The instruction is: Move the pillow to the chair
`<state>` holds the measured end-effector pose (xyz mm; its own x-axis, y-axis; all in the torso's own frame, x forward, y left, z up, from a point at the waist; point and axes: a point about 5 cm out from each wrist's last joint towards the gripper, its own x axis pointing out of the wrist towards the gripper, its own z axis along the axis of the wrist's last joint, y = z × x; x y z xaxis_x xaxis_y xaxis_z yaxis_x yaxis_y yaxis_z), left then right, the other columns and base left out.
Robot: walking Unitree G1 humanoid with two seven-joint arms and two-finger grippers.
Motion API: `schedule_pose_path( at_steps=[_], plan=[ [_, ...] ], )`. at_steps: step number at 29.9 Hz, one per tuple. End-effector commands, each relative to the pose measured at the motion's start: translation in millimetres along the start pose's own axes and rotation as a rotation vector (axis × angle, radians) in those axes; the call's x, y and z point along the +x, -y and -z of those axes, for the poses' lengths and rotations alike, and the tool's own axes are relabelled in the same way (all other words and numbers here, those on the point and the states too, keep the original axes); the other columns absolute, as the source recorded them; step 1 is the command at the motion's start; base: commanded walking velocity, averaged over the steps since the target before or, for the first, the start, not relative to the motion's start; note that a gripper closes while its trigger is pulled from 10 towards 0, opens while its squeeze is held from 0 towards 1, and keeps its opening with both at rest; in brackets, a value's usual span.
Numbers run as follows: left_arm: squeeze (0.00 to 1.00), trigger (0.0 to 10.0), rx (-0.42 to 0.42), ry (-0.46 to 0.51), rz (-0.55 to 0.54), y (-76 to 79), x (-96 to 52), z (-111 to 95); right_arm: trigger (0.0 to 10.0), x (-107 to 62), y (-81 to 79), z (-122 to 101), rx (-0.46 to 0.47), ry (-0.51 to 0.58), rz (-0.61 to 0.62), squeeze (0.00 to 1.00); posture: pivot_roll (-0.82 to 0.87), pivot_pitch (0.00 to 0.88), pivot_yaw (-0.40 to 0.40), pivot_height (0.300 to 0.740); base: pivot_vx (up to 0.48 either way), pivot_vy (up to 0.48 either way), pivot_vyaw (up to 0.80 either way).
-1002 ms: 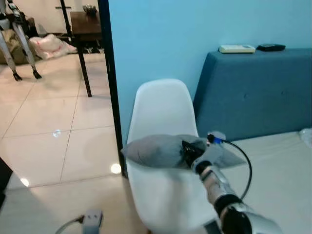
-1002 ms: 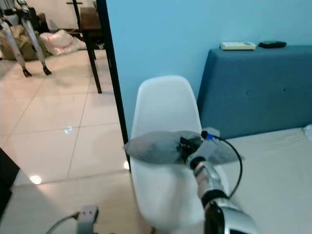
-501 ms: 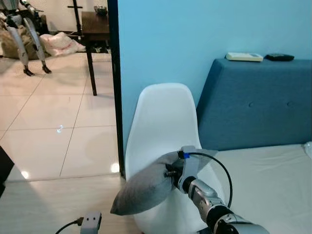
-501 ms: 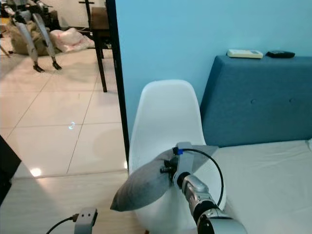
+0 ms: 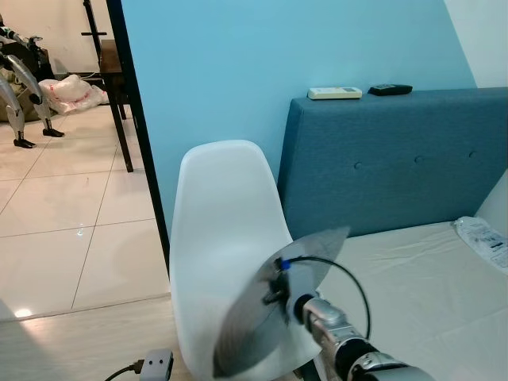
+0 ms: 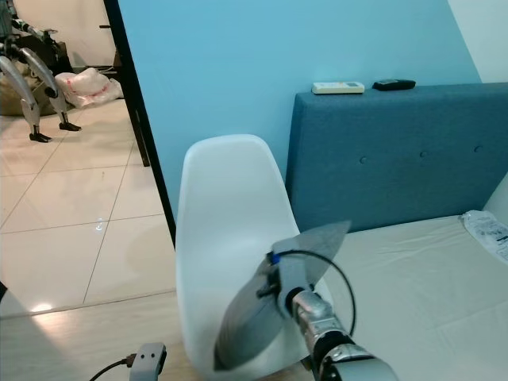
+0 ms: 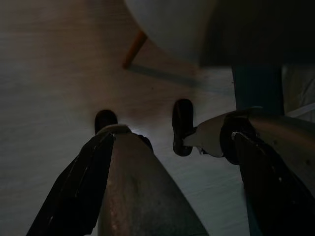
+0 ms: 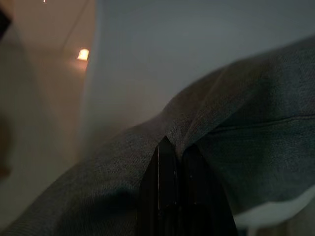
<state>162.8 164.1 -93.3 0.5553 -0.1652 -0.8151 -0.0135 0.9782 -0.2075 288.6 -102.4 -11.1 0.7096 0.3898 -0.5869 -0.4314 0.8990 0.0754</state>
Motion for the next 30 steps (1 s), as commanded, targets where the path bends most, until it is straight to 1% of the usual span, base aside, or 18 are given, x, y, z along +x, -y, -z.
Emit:
schedule_pose_path(
  at_steps=[1,3,4,6,8,9,10,11,12,13,14,15,18,21,24,28,30],
  plan=[
    [0.0,10.0,0.0,-0.002,-0.013,-3.9,-1.6,3.1,10.0,1.1,-6.8,7.0,0.006,-0.054,-0.022,0.0,0.11,0.0,-0.059,0.74,0.0,0.0,0.0],
    [0.0,10.0,0.002,-0.006,-0.012,-3.8,-2.2,5.7,10.0,1.5,-12.7,14.6,0.063,-0.092,-0.027,0.0,0.12,0.0,-0.059,0.74,0.0,0.0,0.0],
    [0.0,10.0,0.002,-0.006,-0.012,-3.8,-2.2,5.7,10.0,1.5,-12.7,14.6,0.063,-0.092,-0.027,0.0,0.12,0.0,-0.059,0.74,0.0,0.0,0.0],
    [0.0,10.0,0.004,-0.009,-0.011,-3.9,-2.6,7.3,10.0,2.4,-12.6,12.6,0.132,-0.085,-0.007,0.0,0.12,0.0,-0.058,0.74,0.0,0.0,0.0],
    [0.0,10.0,0.006,-0.011,-0.01,-3.8,-2.9,8.6,10.0,4.6,-11.7,0.9,0.215,-0.032,-0.008,0.0,0.12,0.0,-0.053,0.74,0.0,0.0,0.0],
    [0.0,10.0,0.007,-0.013,-0.01,-3.8,-3.1,9.3,10.0,6.2,-10.2,-10.5,0.273,0.016,-0.008,0.0,0.12,0.0,-0.053,0.74,0.0,0.0,0.0],
    [0.0,10.0,0.007,-0.013,-0.01,-3.8,-3.1,9.3,10.0,6.2,-10.2,-10.5,0.273,0.016,-0.008,0.0,0.12,0.0,-0.053,0.74,0.0,0.0,0.0],
    [0.0,10.0,0.008,-0.013,-0.009,-3.8,-3.1,9.6,10.0,7.7,-6.2,-27.0,0.331,0.077,0.001,0.0,0.12,0.0,-0.052,0.74,0.0,0.0,0.0],
    [0.0,10.0,0.009,-0.015,-0.008,-3.5,-3.1,9.8,10.0,8.3,-3.7,-36.1,0.352,0.098,0.002,0.0,0.12,0.0,-0.052,0.74,0.0,0.0,0.0],
    [0.0,10.0,0.012,-0.016,-0.007,-3.3,-3.1,9.9,10.0,8.5,-1.0,-44.0,0.349,0.115,0.009,0.0,0.12,0.0,-0.052,0.735,0.0,0.0,0.0],
    [0.0,10.0,0.012,-0.016,-0.007,-3.3,-3.1,9.9,10.0,8.5,-1.0,-44.0,0.349,0.115,0.009,0.0,0.12,0.0,-0.052,0.735,0.0,0.0,0.0],
    [0.0,10.0,0.017,-0.017,-0.004,-2.9,-2.9,9.7,10.0,8.0,4.7,-57.0,0.351,0.156,0.025,0.0,0.12,0.0,-0.051,0.725,0.0,0.0,0.0],
    [0.0,10.0,0.024,-0.018,-0.003,-2.0,-2.6,9.5,10.0,6.5,11.2,-67.4,0.413,0.212,0.047,0.0,0.13,0.0,-0.055,0.71,0.0,0.0,0.0],
    [0.0,10.0,0.025,-0.016,-0.003,-1.9,-2.5,9.1,10.0,6.0,12.5,-69.5,0.456,0.235,0.045,0.0,0.13,0.0,-0.056,0.695,0.0,0.0,0.0],
    [0.0,10.0,0.019,-0.013,-0.006,-2.5,-2.6,8.6,10.0,5.9,11.8,-65.8,0.469,0.237,0.044,0.0,0.13,0.0,-0.055,0.685,0.0,0.0,0.0],
    [0.0,10.0,0.015,-0.011,-0.004,-1.5,-2.2,8.1,10.0,6.2,7.1,-47.3,0.461,0.185,0.047,0.0,0.12,0.0,-0.053,0.665,0.0,0.0,0.0],
    [0.0,10.0,0.019,-0.013,0.0,-0.9,-2.1,8.3,10.0,6.1,4.6,-33.5,0.41,0.12,0.073,0.0,0.12,0.0,-0.052,0.655,0.0,0.0,0.0]
  ],
)
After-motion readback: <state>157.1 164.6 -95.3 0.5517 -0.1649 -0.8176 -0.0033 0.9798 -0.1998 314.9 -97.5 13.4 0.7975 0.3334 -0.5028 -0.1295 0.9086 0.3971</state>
